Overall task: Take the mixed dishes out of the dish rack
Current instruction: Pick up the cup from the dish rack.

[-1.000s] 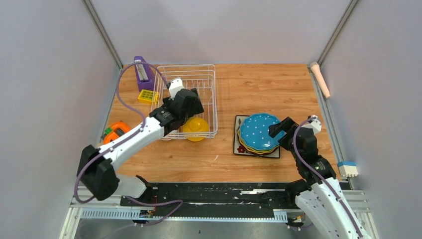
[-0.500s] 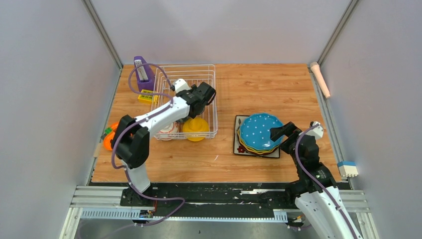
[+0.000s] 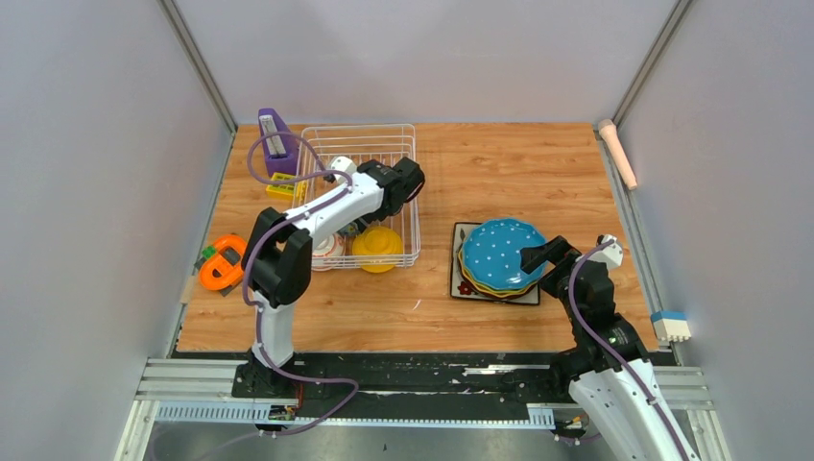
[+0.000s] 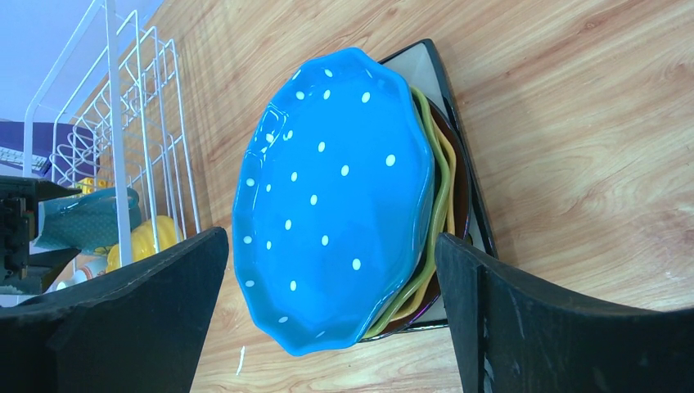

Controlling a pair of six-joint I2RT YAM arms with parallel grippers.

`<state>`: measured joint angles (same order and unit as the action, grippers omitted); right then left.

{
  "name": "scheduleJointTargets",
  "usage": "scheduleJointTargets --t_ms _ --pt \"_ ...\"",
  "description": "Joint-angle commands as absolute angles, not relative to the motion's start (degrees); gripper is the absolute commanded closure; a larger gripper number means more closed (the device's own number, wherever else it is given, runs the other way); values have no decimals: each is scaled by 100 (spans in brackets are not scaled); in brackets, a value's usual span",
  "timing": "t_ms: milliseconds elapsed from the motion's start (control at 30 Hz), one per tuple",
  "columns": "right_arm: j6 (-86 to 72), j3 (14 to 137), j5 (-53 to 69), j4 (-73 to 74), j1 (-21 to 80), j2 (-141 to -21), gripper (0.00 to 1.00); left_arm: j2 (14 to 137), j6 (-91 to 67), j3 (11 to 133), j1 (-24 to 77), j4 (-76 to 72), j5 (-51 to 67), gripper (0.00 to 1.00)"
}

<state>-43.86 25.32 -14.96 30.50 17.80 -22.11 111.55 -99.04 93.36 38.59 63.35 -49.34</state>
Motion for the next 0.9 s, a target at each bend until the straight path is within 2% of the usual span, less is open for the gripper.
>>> scheduleJointTargets --t_ms 0,333,667,867 --pt "-4434 2536 -1520 2790 1759 -2177 0 11535 -10693 9924 3841 7013 -5430 18" --pt "-4438 2527 -1529 2779 1766 -2208 0 12033 -11130 10430 3816 7633 -5449 19" --pt "-4450 2509 -1545 2771 1765 -2256 0 12135 -11104 10313 3785 7653 -5362 30" --pt "-4447 2515 -1538 2771 1766 -2301 0 12191 -11070 10316 3764 7553 -5329 31"
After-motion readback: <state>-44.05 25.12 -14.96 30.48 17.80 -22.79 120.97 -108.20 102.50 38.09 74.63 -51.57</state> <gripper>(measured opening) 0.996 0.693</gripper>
